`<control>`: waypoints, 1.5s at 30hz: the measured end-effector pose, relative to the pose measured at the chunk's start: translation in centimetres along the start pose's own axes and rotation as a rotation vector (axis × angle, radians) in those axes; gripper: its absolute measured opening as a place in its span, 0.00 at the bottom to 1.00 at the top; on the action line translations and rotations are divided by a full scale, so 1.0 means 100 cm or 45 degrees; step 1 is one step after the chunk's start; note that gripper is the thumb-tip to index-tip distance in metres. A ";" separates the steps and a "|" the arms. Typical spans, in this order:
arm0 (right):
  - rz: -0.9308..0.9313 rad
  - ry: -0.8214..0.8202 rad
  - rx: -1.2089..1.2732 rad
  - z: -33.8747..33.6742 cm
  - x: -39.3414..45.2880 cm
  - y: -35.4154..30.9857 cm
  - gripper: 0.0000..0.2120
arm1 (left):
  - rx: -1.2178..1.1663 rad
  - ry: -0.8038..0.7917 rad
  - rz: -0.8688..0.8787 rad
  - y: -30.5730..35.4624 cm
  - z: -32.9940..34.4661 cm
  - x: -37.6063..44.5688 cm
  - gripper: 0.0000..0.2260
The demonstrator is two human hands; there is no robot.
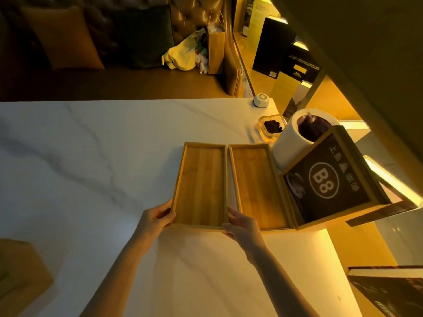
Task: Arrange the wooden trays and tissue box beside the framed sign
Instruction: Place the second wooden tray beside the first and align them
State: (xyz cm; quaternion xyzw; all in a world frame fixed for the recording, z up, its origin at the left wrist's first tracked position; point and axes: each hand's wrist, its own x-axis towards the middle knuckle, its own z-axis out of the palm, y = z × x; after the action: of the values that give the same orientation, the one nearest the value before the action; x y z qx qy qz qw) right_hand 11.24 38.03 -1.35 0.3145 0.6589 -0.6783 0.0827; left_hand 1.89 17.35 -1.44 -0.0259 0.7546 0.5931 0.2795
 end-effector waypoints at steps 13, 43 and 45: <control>-0.080 0.208 -0.427 0.012 0.005 0.010 0.21 | 0.266 0.080 0.032 -0.012 0.008 0.008 0.20; -0.507 0.027 -1.641 0.032 -0.035 0.067 0.30 | 1.386 0.083 0.342 -0.063 0.049 -0.051 0.34; -0.504 0.041 -1.664 0.031 -0.034 0.069 0.30 | 1.372 0.096 0.347 -0.071 0.051 -0.049 0.35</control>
State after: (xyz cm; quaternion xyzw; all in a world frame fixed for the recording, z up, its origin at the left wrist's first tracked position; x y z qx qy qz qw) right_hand 16.59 33.23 -5.57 0.0835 0.9794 -0.1389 0.1203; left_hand 10.62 18.47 -6.22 0.1973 0.9572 0.1528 0.1467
